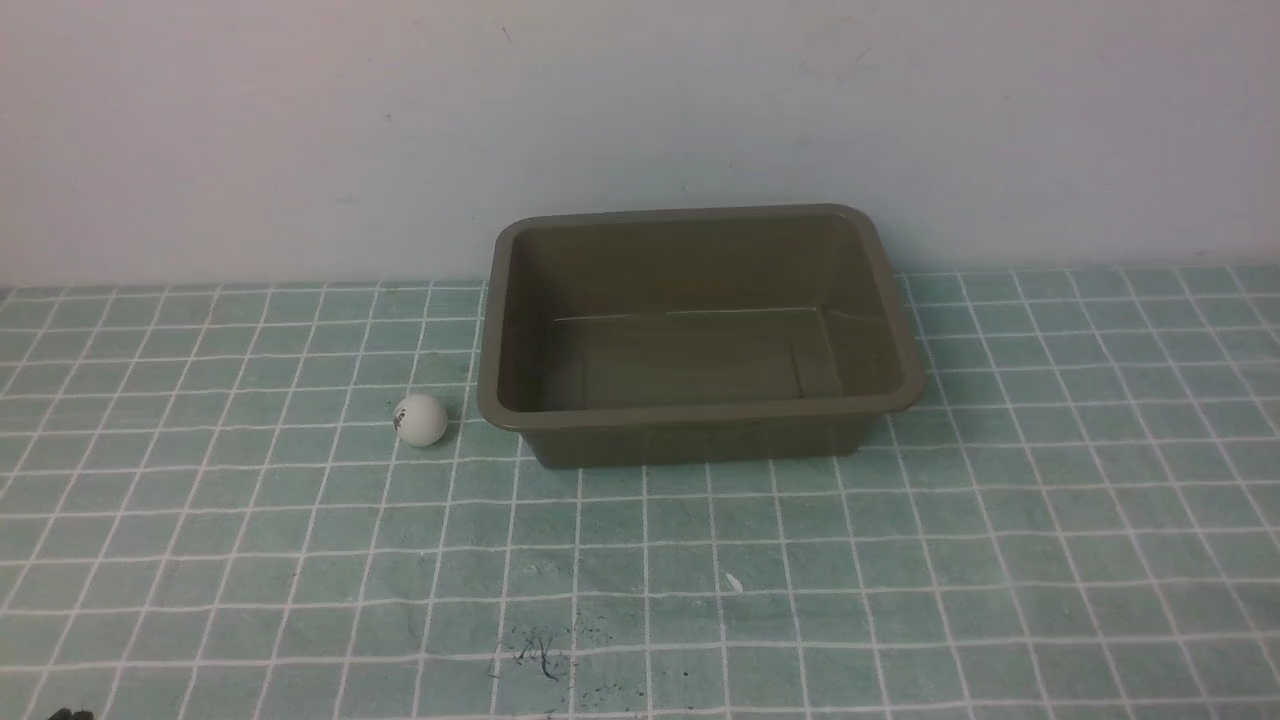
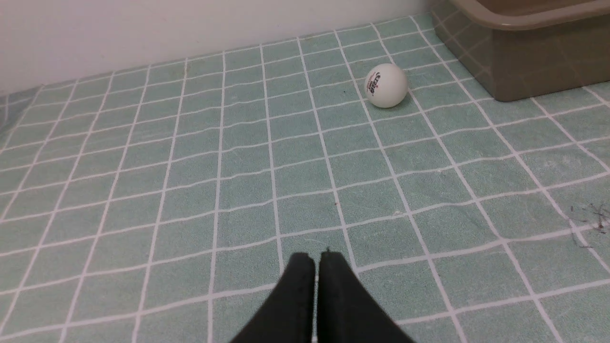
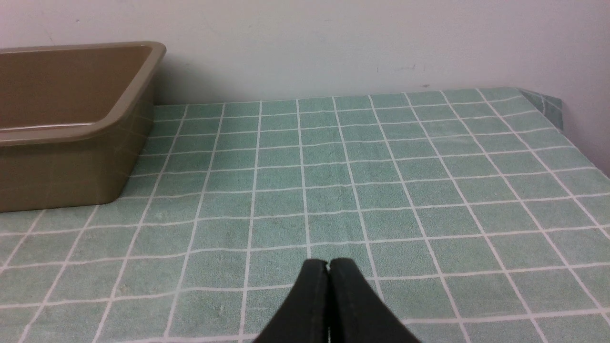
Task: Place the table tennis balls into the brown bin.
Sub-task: 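Reach for and grasp a ping pong ball on the table beside the basket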
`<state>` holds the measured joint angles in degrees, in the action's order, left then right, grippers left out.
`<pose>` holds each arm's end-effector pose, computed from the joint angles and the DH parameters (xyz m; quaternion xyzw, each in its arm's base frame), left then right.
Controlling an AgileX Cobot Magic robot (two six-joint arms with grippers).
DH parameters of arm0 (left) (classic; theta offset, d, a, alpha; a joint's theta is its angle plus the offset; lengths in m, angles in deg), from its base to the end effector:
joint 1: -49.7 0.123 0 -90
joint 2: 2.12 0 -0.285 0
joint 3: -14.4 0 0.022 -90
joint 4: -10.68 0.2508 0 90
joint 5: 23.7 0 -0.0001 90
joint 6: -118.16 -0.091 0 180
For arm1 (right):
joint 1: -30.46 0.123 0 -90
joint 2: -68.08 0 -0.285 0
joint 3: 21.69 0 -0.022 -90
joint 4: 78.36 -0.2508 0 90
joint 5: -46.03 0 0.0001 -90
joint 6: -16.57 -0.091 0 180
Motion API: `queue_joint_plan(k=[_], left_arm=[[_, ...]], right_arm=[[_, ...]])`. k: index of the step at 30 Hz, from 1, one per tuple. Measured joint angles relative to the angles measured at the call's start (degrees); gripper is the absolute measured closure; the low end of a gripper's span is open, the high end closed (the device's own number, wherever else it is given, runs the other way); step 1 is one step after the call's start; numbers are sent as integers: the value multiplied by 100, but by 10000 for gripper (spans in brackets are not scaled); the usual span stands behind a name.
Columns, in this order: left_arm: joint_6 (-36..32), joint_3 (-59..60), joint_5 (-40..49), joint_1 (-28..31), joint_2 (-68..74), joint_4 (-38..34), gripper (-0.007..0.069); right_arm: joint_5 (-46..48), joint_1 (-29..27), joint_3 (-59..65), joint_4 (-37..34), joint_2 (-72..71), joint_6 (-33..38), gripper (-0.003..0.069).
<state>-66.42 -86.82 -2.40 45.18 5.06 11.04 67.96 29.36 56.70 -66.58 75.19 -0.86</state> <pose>0.0526 -0.0039 0.1711 0.0656 0.8025 0.0030 0.5930 0.0521 -0.0080 0.1732 0.0757 0.8001 -0.0027 0.5951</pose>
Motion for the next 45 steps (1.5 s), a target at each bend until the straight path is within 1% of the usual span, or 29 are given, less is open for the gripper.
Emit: queue_joint_plan(k=[27,30,31,33,34,35,37,38,41,42,43,44,45], left_arm=[[10,0,-17,0,0,0,629],[158,6,-175,0,0,-233,629],[356,16,-646,0,0,-556,629],[550,23,-1170,0,0,-936,629],[765,27,-1753,0,0,-1244,629],[858,27,-2022,0,0,-1440,629],[1141,30,-2936,0,0,-1920,629],[1284,30,-3516,0,0,-2077,629],[1526,-27,-4690,0,0,-2306,629],[1580,-135,-4778,0,0,-2320,629],[1622,-353,-4677,0,25,-2312,629],[1635,-659,-4402,0,121,-2279,629],[1635,-1119,-3865,0,369,-2202,629]], right_arm=[[0,0,0,0,0,11,673],[0,0,0,0,0,11,673],[0,0,0,0,0,11,673],[0,0,0,0,0,11,673],[0,0,0,0,0,11,673],[0,0,0,0,0,11,673],[0,0,0,0,0,11,673],[0,0,0,0,0,11,673],[0,0,0,0,0,11,673],[0,0,0,0,0,11,673],[0,0,0,0,0,11,673],[0,0,0,0,0,11,673],[0,0,0,0,0,11,673]])
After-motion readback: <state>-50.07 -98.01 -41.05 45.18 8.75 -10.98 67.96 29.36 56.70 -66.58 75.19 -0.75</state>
